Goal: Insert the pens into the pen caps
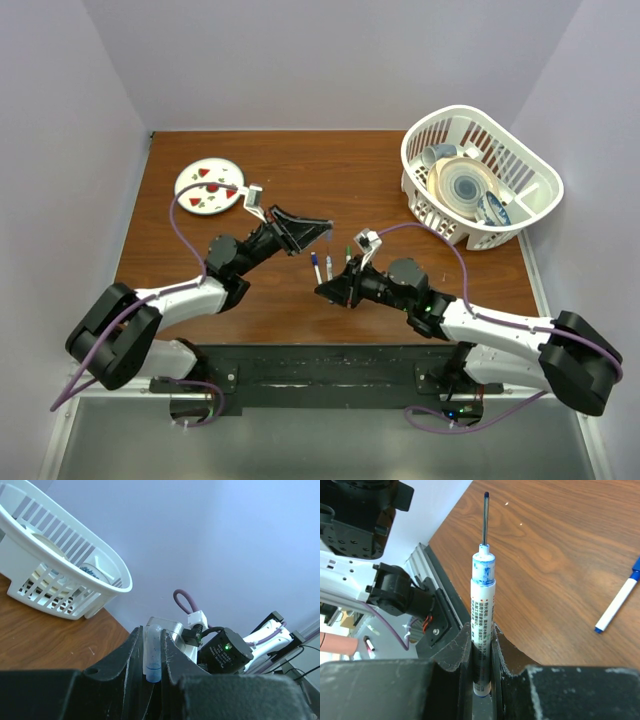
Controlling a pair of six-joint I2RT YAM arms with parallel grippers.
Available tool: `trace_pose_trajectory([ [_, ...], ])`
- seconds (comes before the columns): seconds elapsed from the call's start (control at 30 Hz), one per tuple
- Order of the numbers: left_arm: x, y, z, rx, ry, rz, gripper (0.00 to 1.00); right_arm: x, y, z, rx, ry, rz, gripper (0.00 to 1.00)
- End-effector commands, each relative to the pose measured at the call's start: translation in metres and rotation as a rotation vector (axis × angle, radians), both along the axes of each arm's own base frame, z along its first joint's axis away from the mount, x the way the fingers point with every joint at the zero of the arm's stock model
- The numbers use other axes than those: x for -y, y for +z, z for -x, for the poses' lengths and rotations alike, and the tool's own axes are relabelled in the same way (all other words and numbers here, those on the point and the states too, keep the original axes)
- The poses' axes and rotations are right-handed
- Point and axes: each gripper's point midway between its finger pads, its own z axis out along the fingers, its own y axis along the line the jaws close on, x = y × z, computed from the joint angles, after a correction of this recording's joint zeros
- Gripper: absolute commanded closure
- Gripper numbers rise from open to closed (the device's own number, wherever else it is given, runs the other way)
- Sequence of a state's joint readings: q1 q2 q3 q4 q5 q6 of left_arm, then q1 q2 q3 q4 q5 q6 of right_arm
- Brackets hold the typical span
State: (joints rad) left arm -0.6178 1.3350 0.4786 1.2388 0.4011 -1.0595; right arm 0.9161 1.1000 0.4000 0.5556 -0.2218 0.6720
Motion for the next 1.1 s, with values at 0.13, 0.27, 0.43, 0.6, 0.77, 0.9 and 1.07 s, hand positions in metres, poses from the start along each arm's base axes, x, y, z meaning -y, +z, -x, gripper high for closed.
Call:
trace_pose_trajectory([
  [0.13,-0.001,0.014,0.006,0.058,0.013,0.065,1.0,-0.007,0.041,-0.001,0.074,0.005,-0.101,1.0],
  [0.27,-0.002,0.012,0.004,0.06,0.024,0.058,1.0,-0.005,0.046,0.0,0.086,0.0,-0.109,1.0],
  [0.43,0.0,0.009,0.003,0.054,0.028,0.053,1.0,-0.003,0.048,0.001,0.091,-0.004,-0.11,1.0],
  [0.6,0.003,0.004,0.004,0.043,0.018,0.053,1.0,-0.002,0.049,0.0,0.094,-0.011,-0.11,1.0],
  [0.77,0.005,0.003,0.011,0.041,-0.002,0.075,1.0,0.0,0.049,-0.003,0.1,-0.029,-0.108,1.0],
  [0.9,0.003,-0.002,0.017,0.025,-0.009,0.089,1.0,0.001,0.052,-0.005,0.106,-0.042,-0.101,1.0],
  [1.07,0.0,-0.001,0.019,0.022,-0.004,0.101,1.0,0.001,0.048,-0.004,0.096,-0.036,-0.093,1.0],
])
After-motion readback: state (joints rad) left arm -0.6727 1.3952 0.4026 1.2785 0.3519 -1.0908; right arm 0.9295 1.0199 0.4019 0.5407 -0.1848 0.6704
